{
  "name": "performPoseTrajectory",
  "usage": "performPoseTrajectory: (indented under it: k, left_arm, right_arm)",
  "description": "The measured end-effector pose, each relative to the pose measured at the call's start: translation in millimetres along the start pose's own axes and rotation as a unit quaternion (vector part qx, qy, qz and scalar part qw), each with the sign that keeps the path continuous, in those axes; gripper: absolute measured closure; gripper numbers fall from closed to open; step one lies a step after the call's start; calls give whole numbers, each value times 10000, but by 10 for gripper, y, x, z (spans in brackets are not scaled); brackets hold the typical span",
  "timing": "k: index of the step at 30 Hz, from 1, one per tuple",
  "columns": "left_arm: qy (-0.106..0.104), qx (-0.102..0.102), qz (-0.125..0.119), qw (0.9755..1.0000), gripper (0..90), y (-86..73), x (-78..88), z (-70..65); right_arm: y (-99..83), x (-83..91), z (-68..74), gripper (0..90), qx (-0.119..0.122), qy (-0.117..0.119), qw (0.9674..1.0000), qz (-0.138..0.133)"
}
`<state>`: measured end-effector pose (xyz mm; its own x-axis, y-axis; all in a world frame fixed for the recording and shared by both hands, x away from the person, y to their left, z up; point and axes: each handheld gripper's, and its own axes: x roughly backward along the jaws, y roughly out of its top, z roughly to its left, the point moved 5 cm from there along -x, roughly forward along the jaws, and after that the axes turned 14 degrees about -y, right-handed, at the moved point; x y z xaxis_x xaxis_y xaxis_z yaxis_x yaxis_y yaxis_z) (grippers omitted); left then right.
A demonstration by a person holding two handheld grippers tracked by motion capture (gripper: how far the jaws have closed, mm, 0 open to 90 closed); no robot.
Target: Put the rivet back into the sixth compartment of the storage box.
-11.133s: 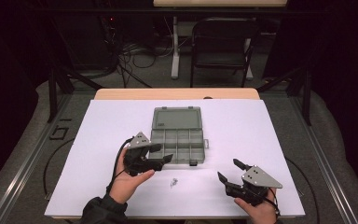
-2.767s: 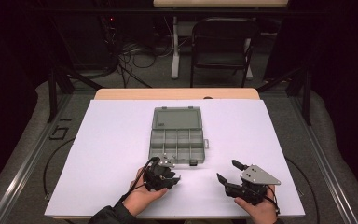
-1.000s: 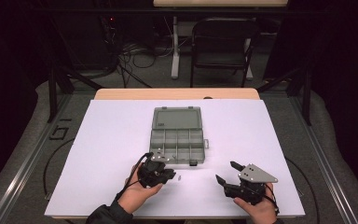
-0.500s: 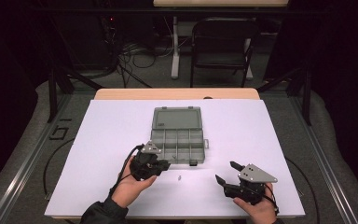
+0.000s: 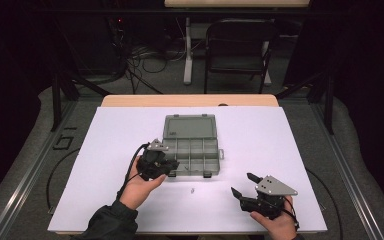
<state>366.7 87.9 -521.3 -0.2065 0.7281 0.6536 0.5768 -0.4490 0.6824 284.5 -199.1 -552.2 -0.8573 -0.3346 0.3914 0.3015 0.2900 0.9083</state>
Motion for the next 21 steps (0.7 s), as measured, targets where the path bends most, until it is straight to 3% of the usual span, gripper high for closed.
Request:
performPoseTrajectory:
  k: [9, 17, 21]
  left_arm:
    - [83, 122, -103, 9998, 823, 96, 56, 117]
    - [45, 381, -142, 9992, 823, 178, -35, 241]
    - [69, 323, -37, 9994, 823, 204, -107, 258]
  right_arm:
    - [-1, 0, 1, 274, 1, -7, 10000, 13]
    - [-2, -2, 2, 273, 9, -24, 10000, 15]
    - [-2, -1, -2, 273, 5, -13, 10000, 22]
